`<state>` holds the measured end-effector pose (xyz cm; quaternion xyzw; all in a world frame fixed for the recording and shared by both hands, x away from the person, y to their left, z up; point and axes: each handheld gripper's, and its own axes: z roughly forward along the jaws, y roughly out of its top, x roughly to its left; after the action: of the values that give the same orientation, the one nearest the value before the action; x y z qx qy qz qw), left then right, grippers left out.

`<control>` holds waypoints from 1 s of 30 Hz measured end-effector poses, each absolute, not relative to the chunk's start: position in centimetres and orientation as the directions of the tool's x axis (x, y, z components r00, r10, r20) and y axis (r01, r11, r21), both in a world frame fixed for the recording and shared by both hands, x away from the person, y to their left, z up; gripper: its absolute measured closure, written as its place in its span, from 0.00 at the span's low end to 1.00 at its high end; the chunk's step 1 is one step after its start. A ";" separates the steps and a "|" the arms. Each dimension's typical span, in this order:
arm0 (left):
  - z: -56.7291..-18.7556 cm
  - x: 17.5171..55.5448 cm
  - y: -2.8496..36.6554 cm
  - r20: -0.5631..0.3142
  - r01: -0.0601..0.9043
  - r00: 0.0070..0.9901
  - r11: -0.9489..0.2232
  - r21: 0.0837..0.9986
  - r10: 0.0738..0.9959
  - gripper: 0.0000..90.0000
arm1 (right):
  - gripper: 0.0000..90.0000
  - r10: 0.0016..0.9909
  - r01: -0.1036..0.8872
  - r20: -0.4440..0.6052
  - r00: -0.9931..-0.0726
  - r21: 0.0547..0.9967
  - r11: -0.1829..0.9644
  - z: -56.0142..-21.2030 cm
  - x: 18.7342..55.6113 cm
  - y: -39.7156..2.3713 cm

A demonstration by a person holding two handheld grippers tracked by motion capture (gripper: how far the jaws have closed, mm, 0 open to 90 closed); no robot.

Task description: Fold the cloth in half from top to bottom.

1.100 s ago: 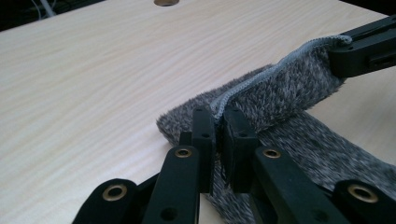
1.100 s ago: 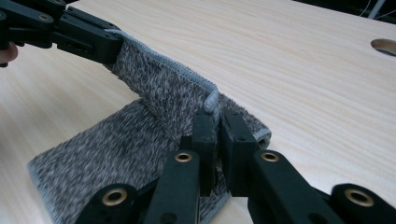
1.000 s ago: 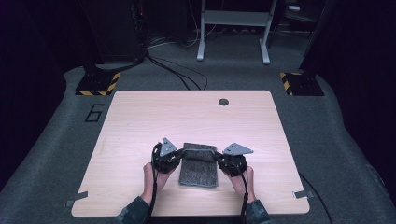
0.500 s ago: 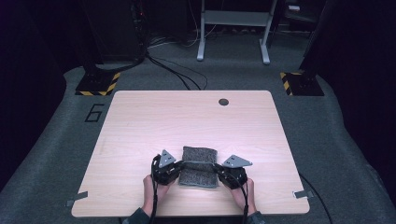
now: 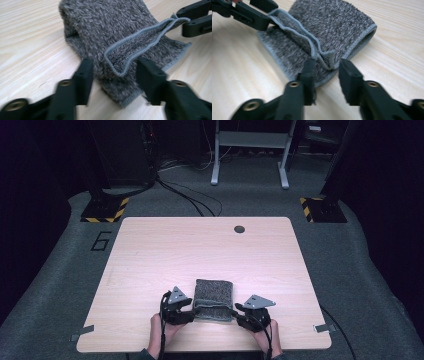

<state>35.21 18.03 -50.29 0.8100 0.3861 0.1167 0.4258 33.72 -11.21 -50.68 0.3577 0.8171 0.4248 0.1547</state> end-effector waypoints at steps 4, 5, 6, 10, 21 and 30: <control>-48.8 35.2 19.5 -0.129 0.507 0.642 -0.293 0.810 0.756 0.40 | 0.65 0.711 0.448 0.081 -0.698 0.825 0.346 -49.6 33.3 -12.4; -48.4 35.5 19.7 -0.118 0.501 0.633 -0.290 0.815 0.765 0.39 | 0.65 0.714 0.446 0.088 -0.695 0.832 0.331 -49.3 33.3 -12.6; -48.2 35.9 19.9 -0.121 0.504 0.625 -0.280 0.817 0.771 0.37 | 0.64 0.720 0.449 0.097 -0.688 0.835 0.317 -49.0 33.4 -12.8; -47.8 37.5 19.4 -0.147 0.512 0.621 -0.257 0.819 0.770 0.36 | 0.59 0.731 0.440 0.102 -0.675 0.851 0.287 -48.3 34.6 -12.5; -50.1 41.9 15.2 -0.153 0.545 0.674 -0.347 0.763 0.723 0.35 | 0.40 0.741 0.520 0.124 -0.660 0.787 0.332 -50.4 40.9 -8.4; -51.9 43.2 15.3 -0.119 0.584 0.642 -0.383 0.716 0.757 0.34 | 0.40 0.760 0.558 0.088 -0.644 0.734 0.387 -51.9 42.8 -7.8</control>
<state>43.15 15.29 -51.92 0.8235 0.4072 0.1146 0.3779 42.77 -7.82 -51.88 0.4007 0.8222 0.3820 0.1324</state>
